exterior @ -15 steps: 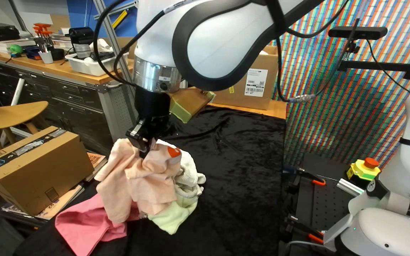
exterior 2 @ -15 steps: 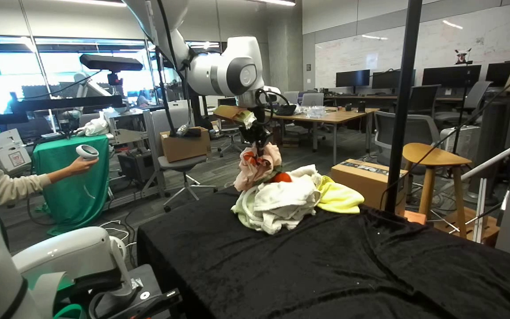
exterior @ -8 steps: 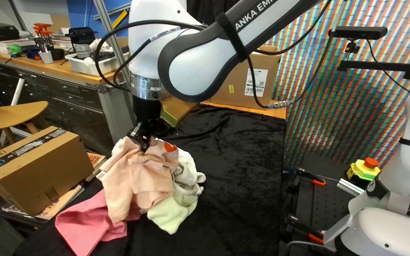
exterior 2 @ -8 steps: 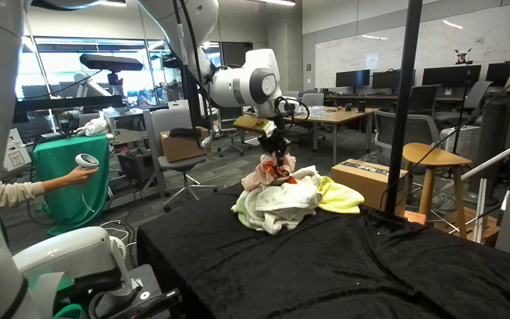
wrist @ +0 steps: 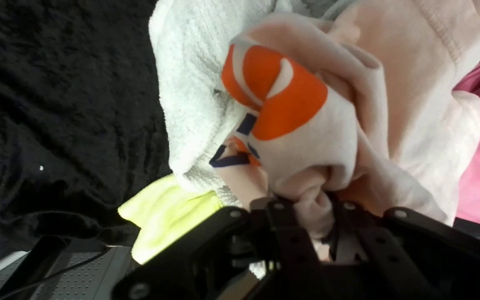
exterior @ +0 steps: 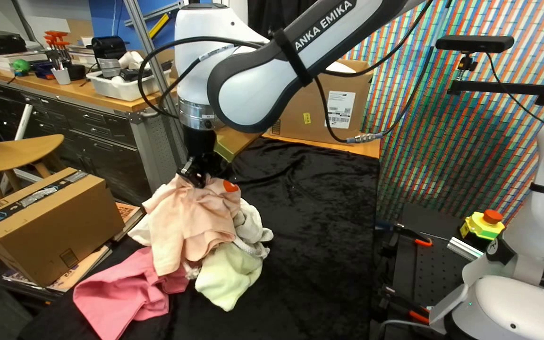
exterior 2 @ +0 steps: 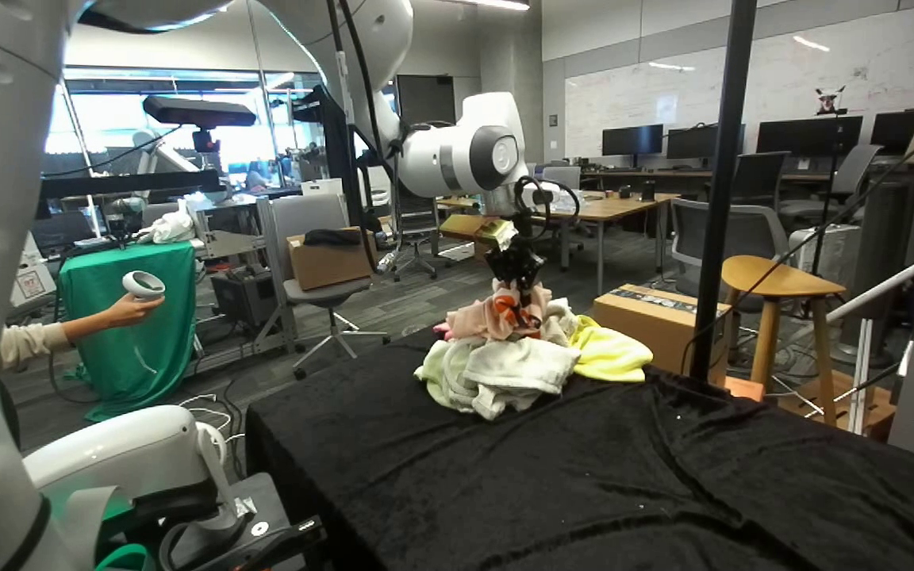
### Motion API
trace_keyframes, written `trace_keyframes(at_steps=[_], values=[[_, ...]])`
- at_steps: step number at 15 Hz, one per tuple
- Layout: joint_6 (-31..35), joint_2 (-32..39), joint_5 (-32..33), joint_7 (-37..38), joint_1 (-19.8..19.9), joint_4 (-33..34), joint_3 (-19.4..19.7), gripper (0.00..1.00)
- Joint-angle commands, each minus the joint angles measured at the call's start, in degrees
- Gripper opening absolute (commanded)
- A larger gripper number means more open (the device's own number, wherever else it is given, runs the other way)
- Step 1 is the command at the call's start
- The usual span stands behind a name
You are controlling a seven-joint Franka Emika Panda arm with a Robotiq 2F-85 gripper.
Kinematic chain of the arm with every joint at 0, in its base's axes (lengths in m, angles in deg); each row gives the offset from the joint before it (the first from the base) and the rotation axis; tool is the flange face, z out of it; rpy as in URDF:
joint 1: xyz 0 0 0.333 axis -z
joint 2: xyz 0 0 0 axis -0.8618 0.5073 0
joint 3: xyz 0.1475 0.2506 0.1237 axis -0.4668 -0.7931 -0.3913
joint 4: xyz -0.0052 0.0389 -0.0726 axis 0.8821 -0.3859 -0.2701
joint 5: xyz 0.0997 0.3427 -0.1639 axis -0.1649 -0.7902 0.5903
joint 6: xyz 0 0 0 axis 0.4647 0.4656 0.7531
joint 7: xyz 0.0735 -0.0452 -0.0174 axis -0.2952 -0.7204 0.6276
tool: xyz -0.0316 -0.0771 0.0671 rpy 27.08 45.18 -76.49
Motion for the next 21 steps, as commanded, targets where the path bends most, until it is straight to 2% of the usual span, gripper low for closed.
trace_keyframes(at_steps=[1, 5, 6, 8, 11, 15, 21], values=[[-1.61, -0.01, 0.12, 0.48, -0.68, 1.04, -0.13, 0.06], [-1.58, -0.64, -0.41, 0.11, -1.12, 0.27, -1.13, 0.08], [-1.75, -0.71, -0.27, 0.01, -1.24, 0.16, -1.24, 0.37], [-1.76, -1.12, 0.48, 0.33, -1.64, -0.20, -1.06, 0.44], [-1.81, -1.83, 1.22, 0.70, -1.81, -0.65, -0.60, 0.70], [-2.53, -3.76, 2.14, 0.52, -1.47, -1.42, 0.06, 0.99], [-3.15, -8.44, 1.99, 1.05, -0.72, -2.37, 0.20, 1.00]])
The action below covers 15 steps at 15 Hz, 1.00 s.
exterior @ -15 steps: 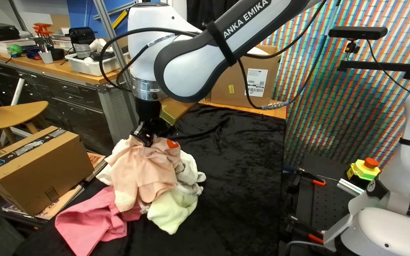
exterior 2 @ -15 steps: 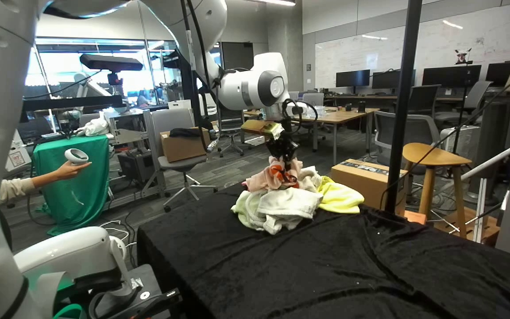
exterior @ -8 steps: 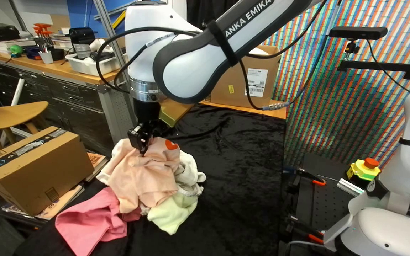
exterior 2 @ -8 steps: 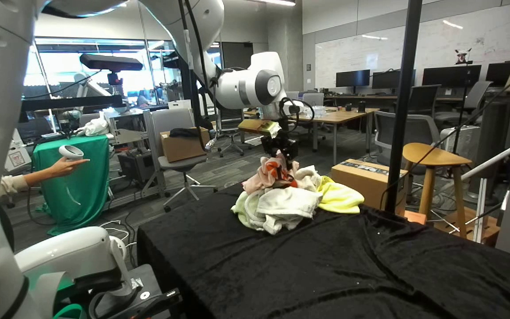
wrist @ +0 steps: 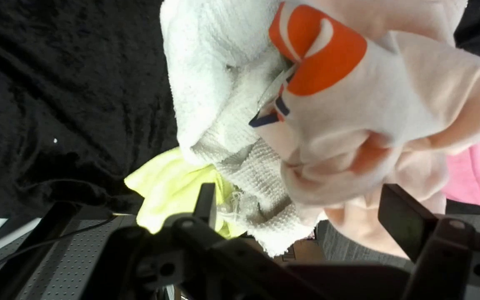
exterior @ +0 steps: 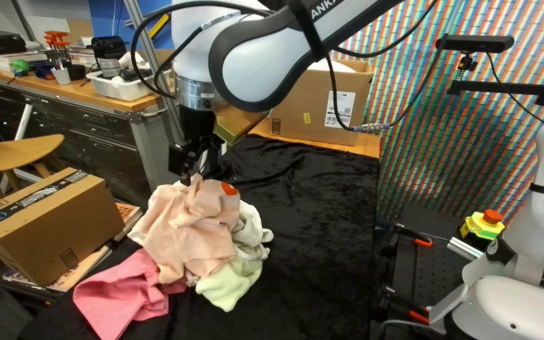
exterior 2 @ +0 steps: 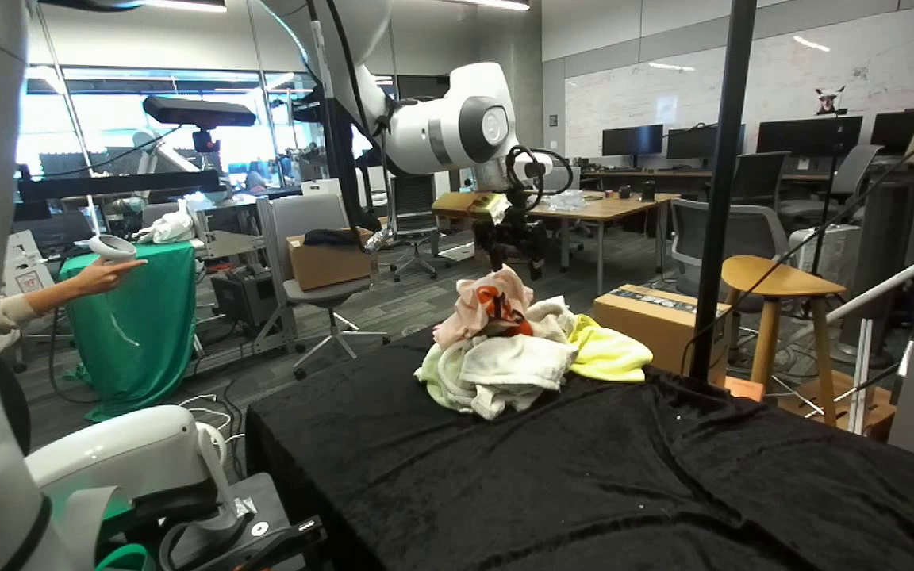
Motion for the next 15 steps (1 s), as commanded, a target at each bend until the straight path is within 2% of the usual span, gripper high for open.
trace_keyframes(at_steps=[1, 6, 11, 15], values=[[-1.98, -5.45, 1.59, 1.30, 0.38, -2.53, 0.13, 1.00], [-10.48, -15.68, 2.12, 0.61, 2.49, -9.08, -0.44, 1.00], [-19.67, -30.09, -0.43, -0.36, 4.37, -19.94, -2.40, 1.00], [-21.68, -43.02, -2.72, 1.55, 4.21, -29.89, -5.09, 1.00]])
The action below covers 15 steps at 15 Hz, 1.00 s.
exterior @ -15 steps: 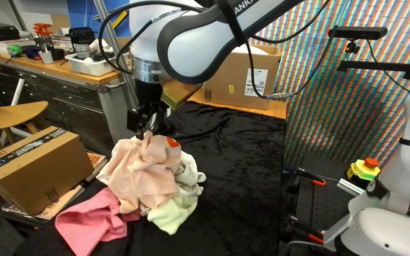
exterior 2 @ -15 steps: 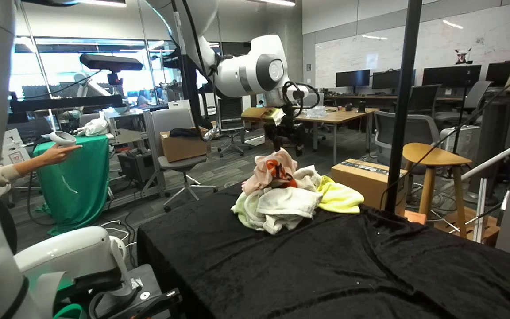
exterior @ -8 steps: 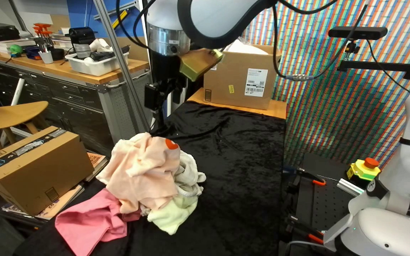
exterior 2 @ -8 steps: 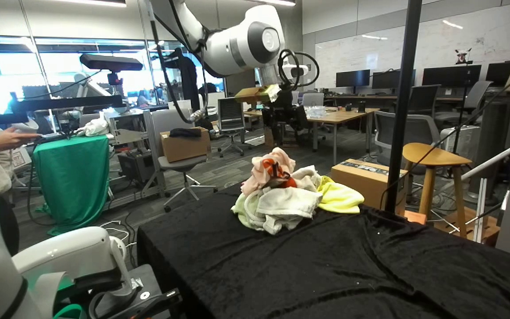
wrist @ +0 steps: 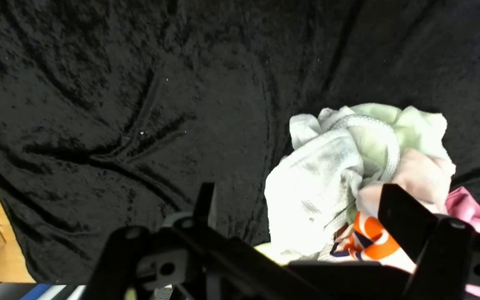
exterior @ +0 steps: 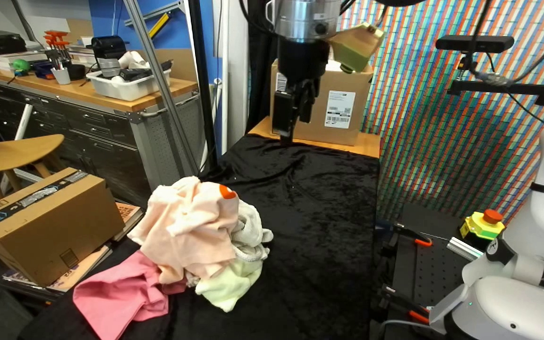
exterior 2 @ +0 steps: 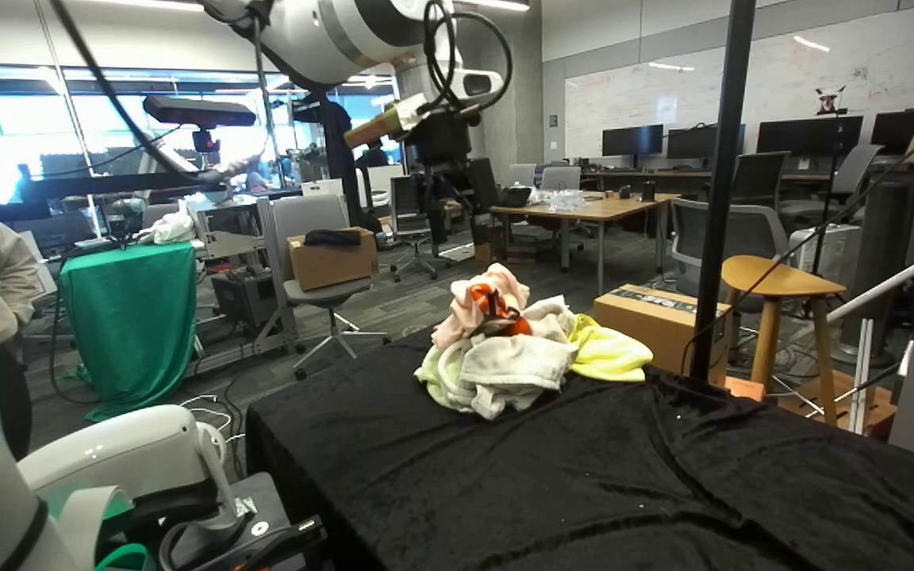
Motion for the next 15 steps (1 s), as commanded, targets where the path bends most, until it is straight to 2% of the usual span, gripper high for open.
trace_keyframes(at_steps=[1, 5, 9, 15], values=[[-1.09, -13.97, -3.66, 1.78, 0.60, -10.48, -3.29, 1.00], [-0.82, -26.18, -7.91, 6.16, 0.23, -19.24, -6.80, 1.00], [0.92, -36.84, -9.27, 8.86, 0.55, -26.17, -9.50, 1.00], [0.77, -48.50, -9.38, 5.34, 0.59, -32.90, -7.98, 1.00]])
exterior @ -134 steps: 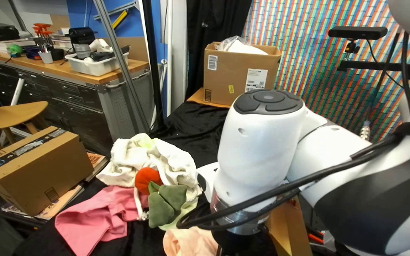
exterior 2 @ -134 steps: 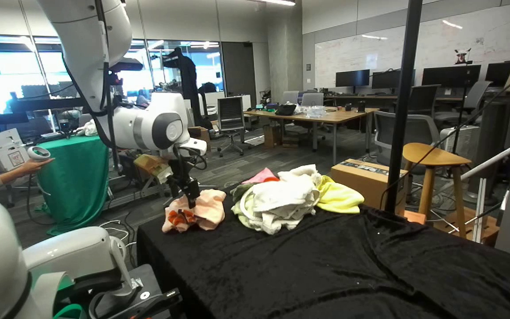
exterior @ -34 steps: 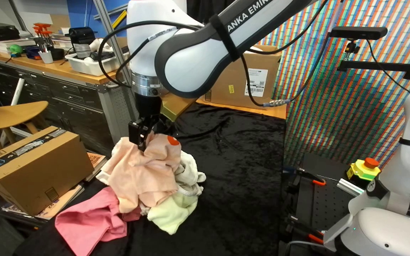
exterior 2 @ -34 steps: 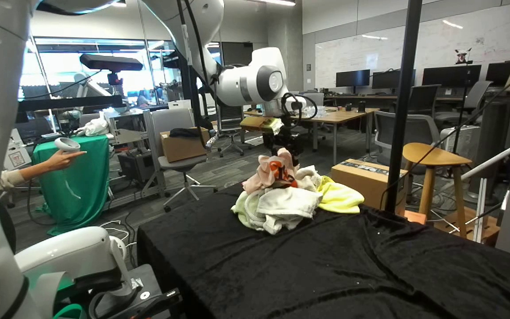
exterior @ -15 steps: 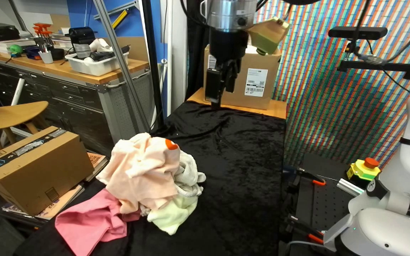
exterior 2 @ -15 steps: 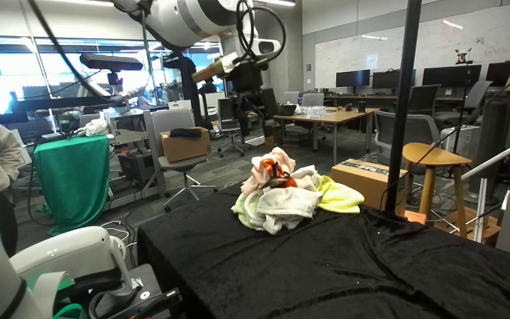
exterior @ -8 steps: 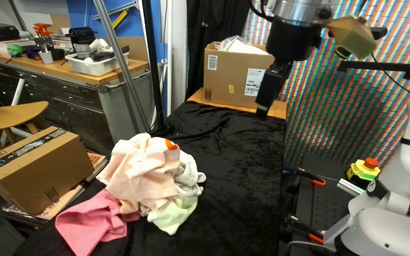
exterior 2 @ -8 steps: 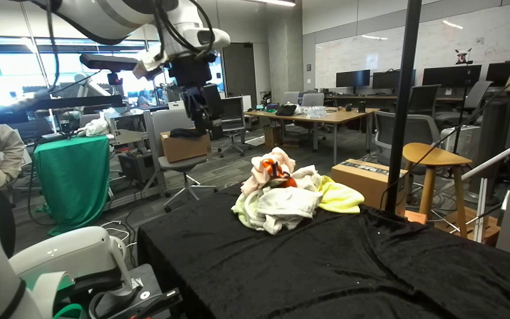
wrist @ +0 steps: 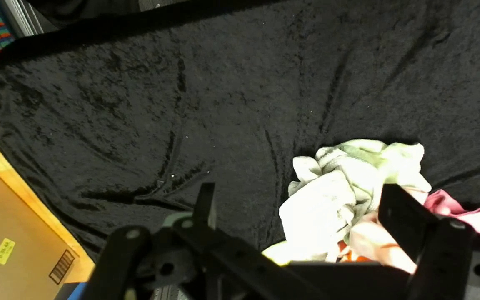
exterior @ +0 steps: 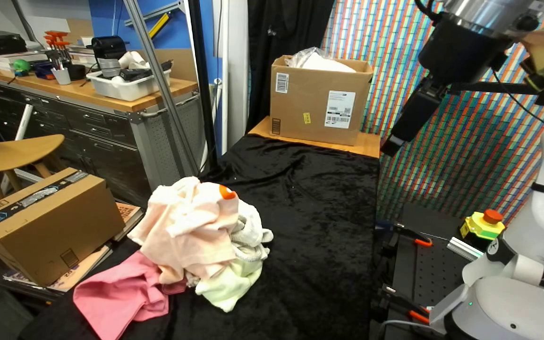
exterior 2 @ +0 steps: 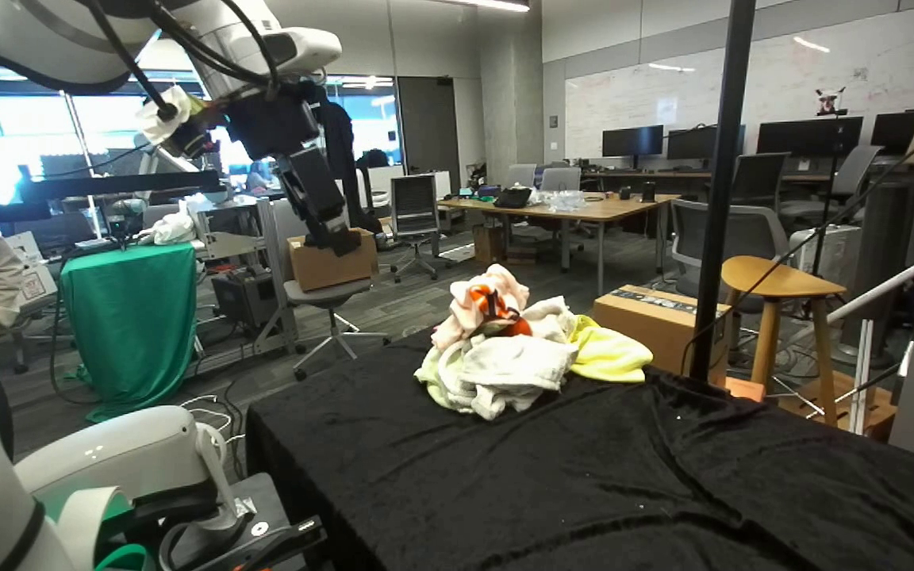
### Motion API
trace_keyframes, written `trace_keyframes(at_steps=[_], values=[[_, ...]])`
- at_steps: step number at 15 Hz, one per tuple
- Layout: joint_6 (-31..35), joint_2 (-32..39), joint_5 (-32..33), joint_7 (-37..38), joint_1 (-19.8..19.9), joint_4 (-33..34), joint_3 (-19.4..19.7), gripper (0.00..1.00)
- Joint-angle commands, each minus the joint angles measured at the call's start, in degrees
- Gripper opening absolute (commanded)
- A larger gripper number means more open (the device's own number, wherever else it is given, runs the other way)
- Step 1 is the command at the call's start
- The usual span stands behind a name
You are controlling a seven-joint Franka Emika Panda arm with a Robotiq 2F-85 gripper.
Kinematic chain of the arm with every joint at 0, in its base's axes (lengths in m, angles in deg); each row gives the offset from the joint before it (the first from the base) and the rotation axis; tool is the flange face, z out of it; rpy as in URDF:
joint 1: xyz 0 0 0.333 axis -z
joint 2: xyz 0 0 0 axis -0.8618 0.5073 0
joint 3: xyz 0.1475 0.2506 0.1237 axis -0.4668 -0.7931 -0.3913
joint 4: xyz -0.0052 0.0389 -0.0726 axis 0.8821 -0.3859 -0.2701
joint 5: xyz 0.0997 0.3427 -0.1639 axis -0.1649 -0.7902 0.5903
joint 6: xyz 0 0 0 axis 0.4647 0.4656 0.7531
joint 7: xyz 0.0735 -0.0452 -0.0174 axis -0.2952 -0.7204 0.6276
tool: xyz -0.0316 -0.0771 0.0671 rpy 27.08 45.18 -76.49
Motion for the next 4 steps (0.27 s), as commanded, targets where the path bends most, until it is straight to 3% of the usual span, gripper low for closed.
trace_keyframes(at_steps=[1, 4], values=[[-0.12, -2.18, -1.50, -1.76, 1.77, -1.00, -1.08, 1.00], [-0.11, -5.64, -1.60, -2.60, 1.80, -2.87, -0.63, 1.00]])
